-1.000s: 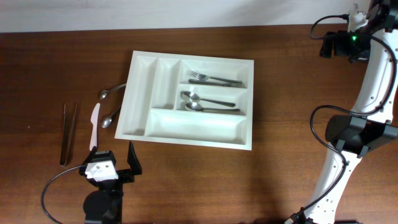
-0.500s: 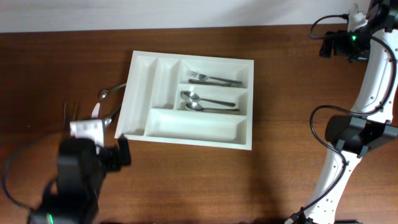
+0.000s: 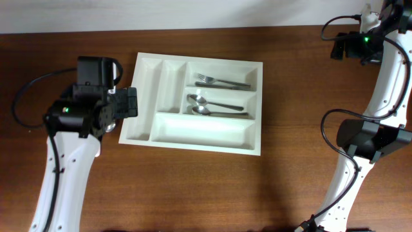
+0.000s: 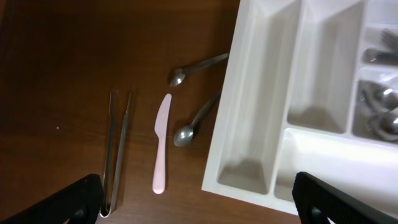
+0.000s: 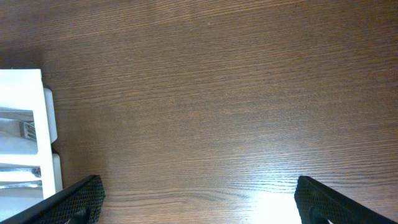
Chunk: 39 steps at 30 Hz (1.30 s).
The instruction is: Pack container
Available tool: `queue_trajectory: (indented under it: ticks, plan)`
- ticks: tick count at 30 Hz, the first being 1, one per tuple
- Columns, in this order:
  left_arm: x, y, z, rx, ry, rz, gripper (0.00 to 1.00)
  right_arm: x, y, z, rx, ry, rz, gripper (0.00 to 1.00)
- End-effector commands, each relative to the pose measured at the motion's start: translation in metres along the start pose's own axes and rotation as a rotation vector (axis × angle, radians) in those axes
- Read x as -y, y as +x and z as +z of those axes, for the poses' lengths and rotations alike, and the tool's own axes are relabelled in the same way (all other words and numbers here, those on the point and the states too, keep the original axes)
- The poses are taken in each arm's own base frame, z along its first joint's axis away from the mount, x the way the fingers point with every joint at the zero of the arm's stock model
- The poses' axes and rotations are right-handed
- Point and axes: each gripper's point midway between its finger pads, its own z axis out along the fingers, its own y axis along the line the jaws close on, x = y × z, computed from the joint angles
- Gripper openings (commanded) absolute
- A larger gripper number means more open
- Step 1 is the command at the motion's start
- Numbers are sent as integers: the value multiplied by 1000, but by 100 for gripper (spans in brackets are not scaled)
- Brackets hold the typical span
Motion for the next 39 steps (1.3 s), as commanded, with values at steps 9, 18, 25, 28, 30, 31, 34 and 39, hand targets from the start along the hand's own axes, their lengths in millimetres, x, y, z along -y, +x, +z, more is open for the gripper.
queue_trajectory:
  ticks: [9, 18, 25, 28, 30, 31, 34, 39]
  plan:
    - [-41, -8, 68, -79, -85, -72, 99, 3, -2, -16, 32, 16, 10, 99]
    - [-47, 4, 148, -172, -20, -36, 99, 3, -2, -15, 32, 16, 10, 99]
    - [-15, 16, 203, -211, 122, 46, 99, 3, -2, -16, 32, 16, 10, 99]
    - [-12, 15, 215, -201, 128, 44, 99, 3, -2, -16, 32, 16, 10, 99]
    - [-10, 15, 219, -198, 137, 43, 99, 3, -2, -16, 32, 16, 10, 99]
    - [-6, 16, 221, -197, 160, 40, 99, 3, -2, -16, 32, 16, 10, 99]
    - [-1, 16, 224, -194, 182, 38, 99, 3, -2, -16, 32, 16, 10, 99]
    - [0, 18, 229, -200, 183, 37, 99, 3, -2, -15, 32, 16, 10, 99]
